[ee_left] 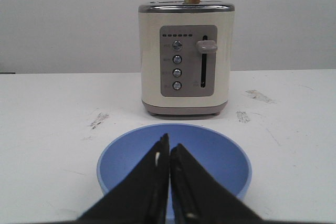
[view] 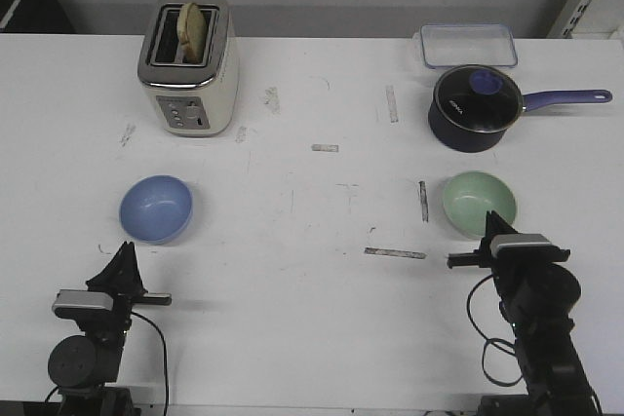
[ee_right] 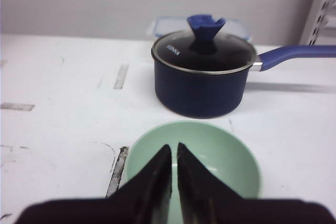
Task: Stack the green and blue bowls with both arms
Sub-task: 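Move the right gripper forward to the rim of the pale green bowl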
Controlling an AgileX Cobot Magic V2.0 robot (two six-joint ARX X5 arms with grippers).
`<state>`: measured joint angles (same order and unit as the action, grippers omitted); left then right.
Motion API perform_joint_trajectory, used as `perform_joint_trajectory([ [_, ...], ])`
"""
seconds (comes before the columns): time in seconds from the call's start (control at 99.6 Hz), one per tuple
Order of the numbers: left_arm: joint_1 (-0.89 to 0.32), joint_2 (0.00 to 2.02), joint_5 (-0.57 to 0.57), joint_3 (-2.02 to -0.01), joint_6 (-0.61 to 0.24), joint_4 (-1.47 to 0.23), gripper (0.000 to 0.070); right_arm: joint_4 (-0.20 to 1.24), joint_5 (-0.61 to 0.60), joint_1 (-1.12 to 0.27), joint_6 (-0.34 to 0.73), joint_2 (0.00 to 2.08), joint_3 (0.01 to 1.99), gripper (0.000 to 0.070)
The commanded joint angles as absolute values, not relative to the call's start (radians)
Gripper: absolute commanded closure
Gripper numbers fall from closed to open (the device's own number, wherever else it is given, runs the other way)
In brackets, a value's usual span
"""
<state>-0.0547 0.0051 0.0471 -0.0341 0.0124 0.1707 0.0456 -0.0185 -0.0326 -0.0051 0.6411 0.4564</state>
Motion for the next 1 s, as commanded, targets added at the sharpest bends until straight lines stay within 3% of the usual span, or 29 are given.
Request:
perform_joint_trajectory([
  [0.0,-0.054,0.003,0.045,-0.013,0.014,0.181,0.0699,0.038,-0.019,-0.033,-0.015,0.698,0.498,0.0693],
  [0.211,-0.054,0.003,0.045,-0.013,0.014,0.181,0.0699,0.067,-0.029,-0.033,-0.015,0.866,0.615,0.0693],
  [0.432,-0.054,0.003,0.045,-0.013,0.014,0.181,0.0699,0.385,-0.027,-0.033,0.018,1.074,0.871,0.0692],
  [0.743,-0.054,0.003,0.045,-0.013,0.014,0.181,0.0699,0.667,-0.027,0.043,0.250,1.259,1.160,0.0679],
  [0.793,-0.054,0.003,0.045,-0.013,0.014,0.181,0.0699,0.693,-0.029,0.069,0.268,1.271,1.185,0.0633],
  [0.923,-0.054,0.003,0.045,-0.013,0.014,0.181,0.0699,0.730,-0.035,0.147,0.273,1.279,1.195,0.0382],
  [0.994,-0.054,0.003,0.045,-0.013,0.014,0.181,0.0699,0.765,-0.035,0.191,0.273,1.280,1.195,0.0303],
])
